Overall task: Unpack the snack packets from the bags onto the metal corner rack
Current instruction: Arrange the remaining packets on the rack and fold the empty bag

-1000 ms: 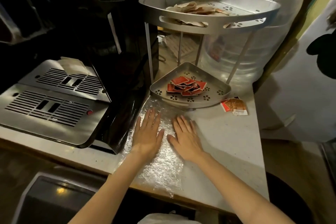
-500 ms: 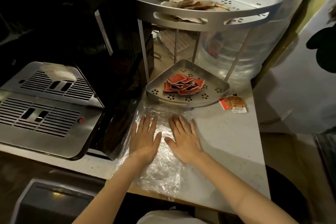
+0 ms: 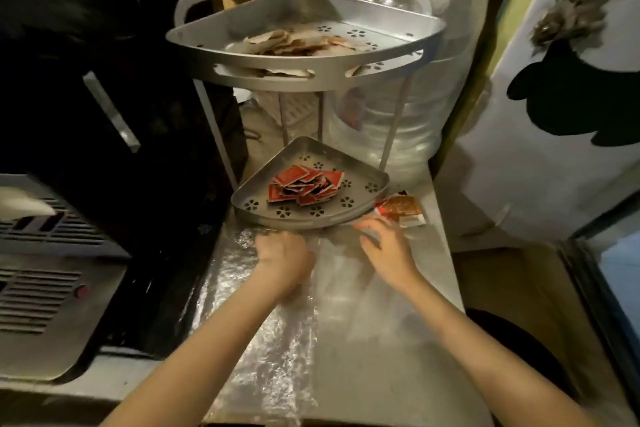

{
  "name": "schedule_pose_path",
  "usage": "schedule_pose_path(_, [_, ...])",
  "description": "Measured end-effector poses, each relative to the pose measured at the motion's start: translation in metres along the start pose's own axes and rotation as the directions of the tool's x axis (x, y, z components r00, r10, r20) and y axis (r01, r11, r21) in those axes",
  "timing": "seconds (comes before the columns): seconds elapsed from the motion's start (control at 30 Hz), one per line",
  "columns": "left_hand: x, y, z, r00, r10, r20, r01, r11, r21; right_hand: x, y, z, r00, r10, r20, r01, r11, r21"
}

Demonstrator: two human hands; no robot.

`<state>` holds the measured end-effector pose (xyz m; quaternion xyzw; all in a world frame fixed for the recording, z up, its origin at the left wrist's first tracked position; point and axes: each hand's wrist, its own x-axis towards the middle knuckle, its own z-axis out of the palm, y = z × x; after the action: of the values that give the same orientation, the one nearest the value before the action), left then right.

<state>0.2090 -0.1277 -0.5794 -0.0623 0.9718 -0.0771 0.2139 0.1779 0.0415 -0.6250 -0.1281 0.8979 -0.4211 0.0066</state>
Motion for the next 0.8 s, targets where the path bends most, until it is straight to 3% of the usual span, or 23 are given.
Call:
schedule_pose_path(0.13, [0.014,0.047,-0.025,0.956,0.222,-0.190,-0.249,0.959,-0.134,0.013,0.028,-0.036,0.984,0.140,-0.106,-0.143,0.989,-0.021])
schedule_pose_path(0.33, [0.058,0.107,-0.014,0.777,0.457,-0.432,-0.585,0.778,-0.230,0.029,0.061,-0.064,0.934,0.325,-0.149,-0.334,0.942,-0.041])
schedule_pose_path(0.43, [0.078,0.124,-0.010,0.753,0.493,-0.436,-0.618,0.757,-0.212,0.039,0.072,-0.065,0.905,0.403,-0.138,-0.420,0.898,-0.131])
schedule_pose_path(0.63, [0.092,0.144,0.002,0.816,0.483,-0.317,-0.559,0.798,-0.226,0.047,0.081,-0.057,0.895,0.402,-0.194,-0.445,0.844,-0.301])
schedule_pose_path(0.8, [0.089,0.146,0.005,0.811,0.373,-0.451,-0.550,0.749,-0.369,0.044,0.085,-0.054,0.897,0.396,-0.196,-0.436,0.867,-0.240])
